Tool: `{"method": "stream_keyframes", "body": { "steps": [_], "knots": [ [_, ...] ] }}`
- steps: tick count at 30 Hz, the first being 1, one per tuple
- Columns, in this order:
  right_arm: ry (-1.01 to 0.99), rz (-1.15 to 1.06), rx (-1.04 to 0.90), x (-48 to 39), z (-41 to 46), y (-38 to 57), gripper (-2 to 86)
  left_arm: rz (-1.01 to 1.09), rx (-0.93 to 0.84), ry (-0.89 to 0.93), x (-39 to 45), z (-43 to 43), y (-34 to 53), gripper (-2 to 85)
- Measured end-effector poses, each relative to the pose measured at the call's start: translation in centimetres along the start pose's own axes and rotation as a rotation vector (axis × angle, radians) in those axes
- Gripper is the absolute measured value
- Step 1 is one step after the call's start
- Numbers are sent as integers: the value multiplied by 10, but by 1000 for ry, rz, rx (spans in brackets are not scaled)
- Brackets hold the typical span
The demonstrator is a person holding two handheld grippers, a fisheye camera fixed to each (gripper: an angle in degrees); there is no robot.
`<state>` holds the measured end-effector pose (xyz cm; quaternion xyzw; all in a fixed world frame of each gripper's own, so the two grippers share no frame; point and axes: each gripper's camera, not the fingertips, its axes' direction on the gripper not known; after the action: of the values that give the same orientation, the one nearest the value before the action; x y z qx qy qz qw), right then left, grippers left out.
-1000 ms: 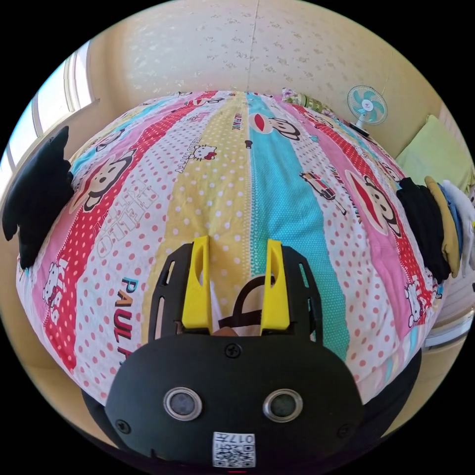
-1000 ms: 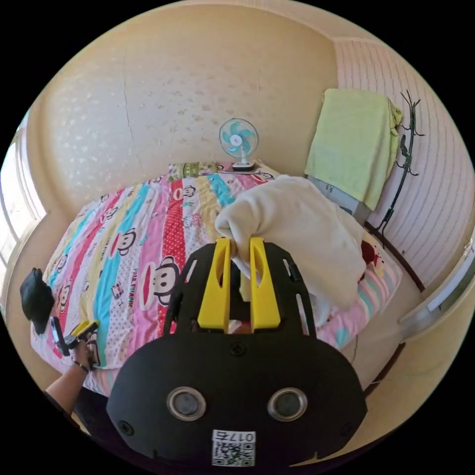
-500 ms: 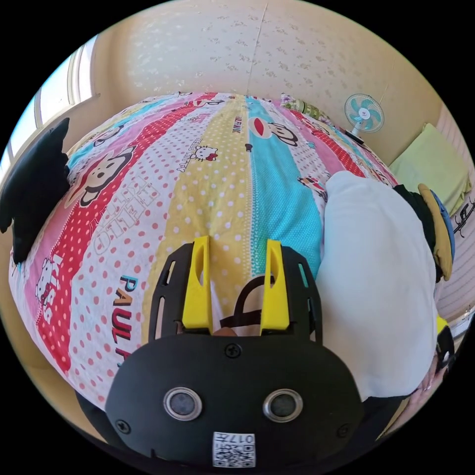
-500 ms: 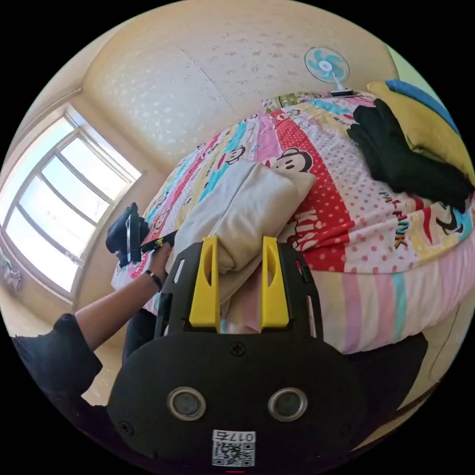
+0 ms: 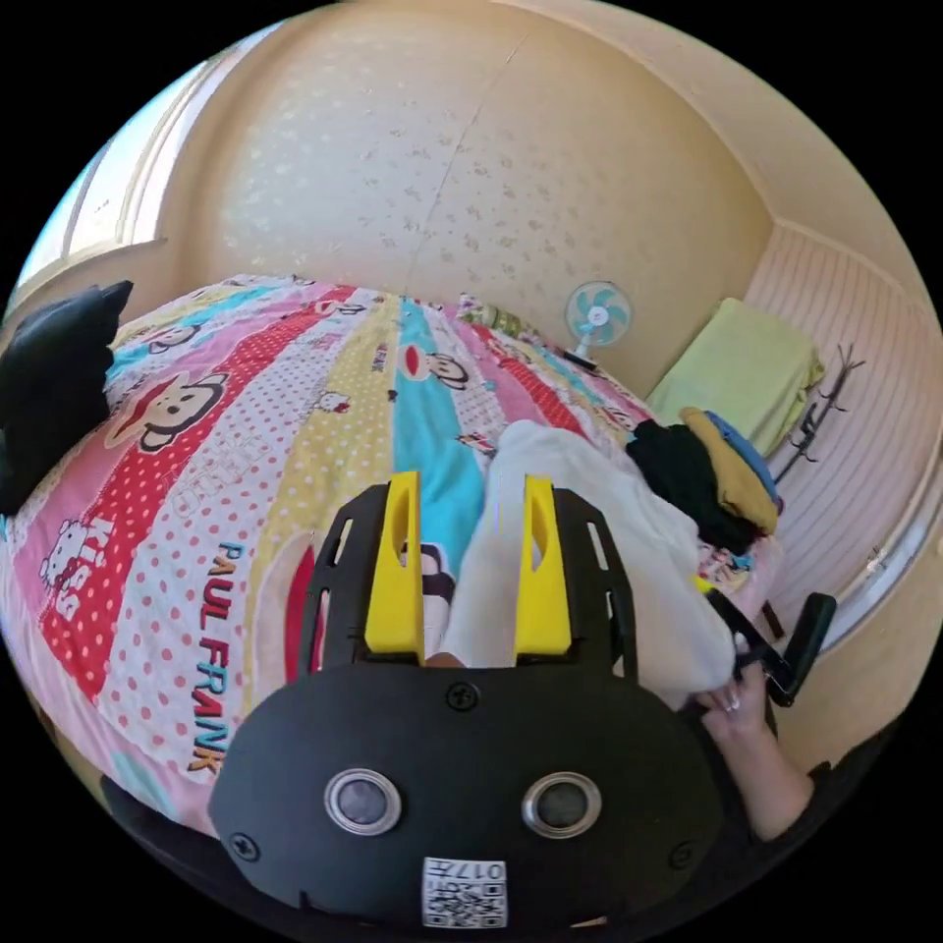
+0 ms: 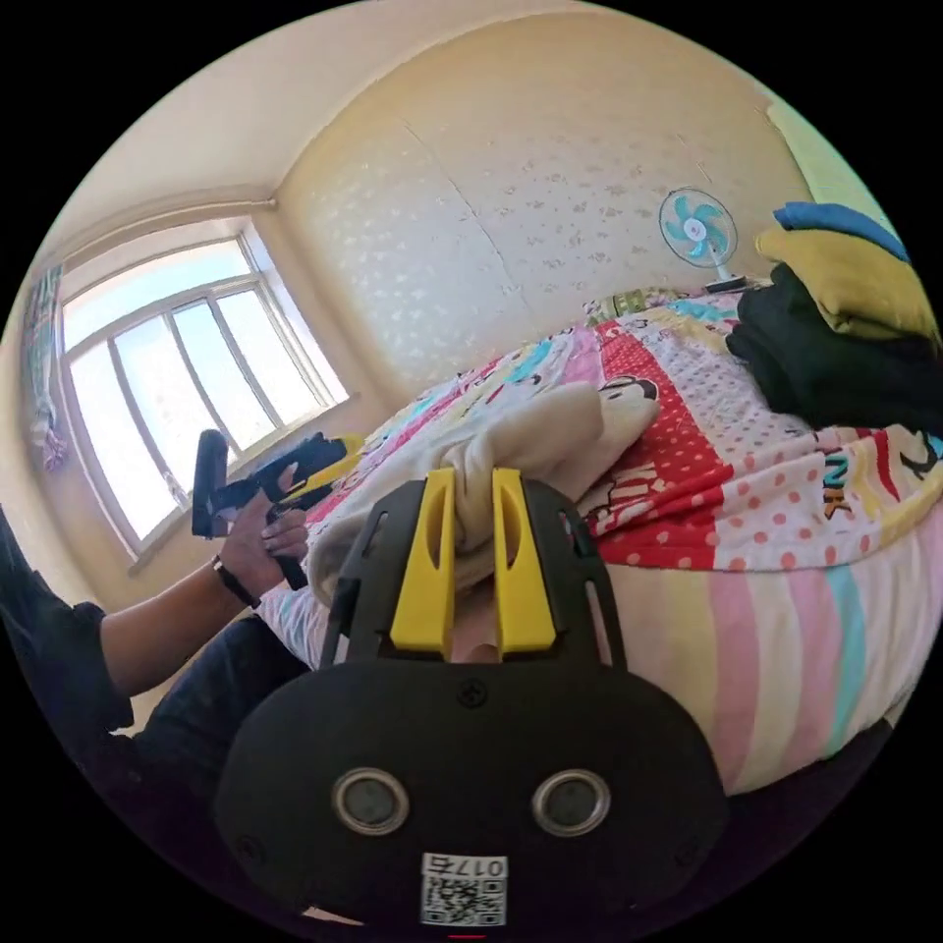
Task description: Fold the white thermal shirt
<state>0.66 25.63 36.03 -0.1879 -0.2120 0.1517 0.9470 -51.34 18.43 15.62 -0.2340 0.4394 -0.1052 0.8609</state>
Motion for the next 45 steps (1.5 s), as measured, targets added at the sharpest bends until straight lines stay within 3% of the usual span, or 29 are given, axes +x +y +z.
{"method": "stream_keyframes", "body": {
  "steps": [1, 3, 5, 7, 9, 11, 14, 15, 16, 22, 26, 29, 31, 35, 38, 40, 41, 43, 45],
  "knots": [
    [-114, -4, 36, 6, -6, -1, 71, 105, -30, 143, 29, -3, -5, 155],
    [-297, 79, 72, 28, -12, 0, 67, 216, -112, 243, 74, 1, -8, 186],
    [-368, 190, 99, 54, -15, 8, 49, 323, -219, 204, 112, 19, -2, 210],
    [-402, 180, 128, 60, -21, 13, 31, 412, -424, -16, 139, 63, 21, 199],
    [-421, 175, 133, 61, -26, 13, 26, 456, -349, -90, 151, 54, 27, 162],
    [-365, 148, 136, 57, -35, 11, 31, 344, -316, -96, 141, 35, 15, 108],
    [-239, 146, 123, 54, -42, 9, 60, -70, -130, 243, 65, -29, -8, 76],
    [-221, 145, 115, 53, -41, 8, 68, -221, 14, 398, 27, -62, -8, 75],
    [-196, 141, 93, 50, -36, 6, 85, -314, 141, 443, -3, -94, -3, 77],
    [-167, 175, -22, 26, 14, 8, 134, -365, 224, 33, -67, -224, 17, 104],
    [-82, 118, -197, -1, 55, 11, 146, -392, 321, -116, -65, -277, 41, 103],
    [162, -52, -350, -42, 86, 10, 129, -325, 184, -48, -47, -256, 26, 124],
    [254, -209, -397, -69, 95, 12, 102, -159, 31, 41, -12, -213, -9, 146],
    [346, -329, -363, -101, 100, 26, 51, 67, -71, 125, 50, -145, -68, 193],
    [311, -247, -329, -95, 99, 26, 50, 174, -242, 17, 80, -65, -101, 204],
    [254, -168, -309, -83, 95, 25, 57, 256, -509, -244, 85, 11, -96, 182],
    [186, -123, -302, -75, 91, 24, 66, 292, -531, -299, 86, 21, -91, 172],
    [94, -111, -286, -68, 86, 24, 93, 332, -413, -289, 88, 4, -82, 126],
    [102, -110, -283, -68, 85, 23, 128, 208, -326, -173, 73, -36, -90, 42]
  ]
}}
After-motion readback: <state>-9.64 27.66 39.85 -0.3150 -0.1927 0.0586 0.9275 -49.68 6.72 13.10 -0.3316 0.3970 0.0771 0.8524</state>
